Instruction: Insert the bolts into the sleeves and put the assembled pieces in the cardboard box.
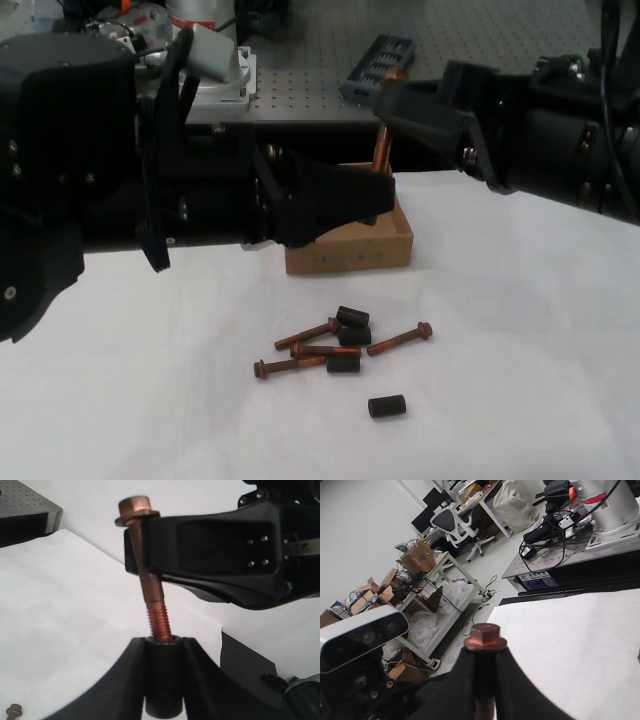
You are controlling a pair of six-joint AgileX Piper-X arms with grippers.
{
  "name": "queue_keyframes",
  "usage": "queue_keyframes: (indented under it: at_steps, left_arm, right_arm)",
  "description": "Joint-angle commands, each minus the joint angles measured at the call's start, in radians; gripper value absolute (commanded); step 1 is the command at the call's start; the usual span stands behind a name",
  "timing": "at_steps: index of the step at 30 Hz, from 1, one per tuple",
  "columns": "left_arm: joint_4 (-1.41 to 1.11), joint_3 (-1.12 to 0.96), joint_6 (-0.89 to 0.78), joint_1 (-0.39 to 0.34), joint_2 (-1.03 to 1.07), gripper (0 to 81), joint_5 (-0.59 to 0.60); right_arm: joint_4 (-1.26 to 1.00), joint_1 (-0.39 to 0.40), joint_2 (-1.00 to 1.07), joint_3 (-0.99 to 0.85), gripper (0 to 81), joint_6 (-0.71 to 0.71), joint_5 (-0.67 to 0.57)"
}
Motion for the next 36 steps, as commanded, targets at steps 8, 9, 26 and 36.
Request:
queue_keyframes:
  at_steps: [8, 9, 26, 36]
  left_arm:
    - [-0.040, -0.007, -0.011, 0.023, -0.014, 0.6, -0.043]
    - [-0.040, -0.007, -0.011, 0.023, -0.014, 0.6, -0.043]
    - [-0.084, -0.007, -0.030, 0.023, -0.014, 0.6, -0.041]
    - [-0.084, -0.007, -0.063, 0.026, -0.014, 0.6, -0.051]
  right_arm:
    - [0.067, -0.006, -0.038, -0.009, 1.9, -0.028, -0.057]
    - [0.068, -0.006, -0.038, -0.009, 1.9, -0.030, -0.073]
    - [0.141, 0.088, -0.038, -0.009, 1.9, -0.081, -0.097]
    - [0.141, 0.088, -0.038, -0.009, 1.9, -0.072, -0.046]
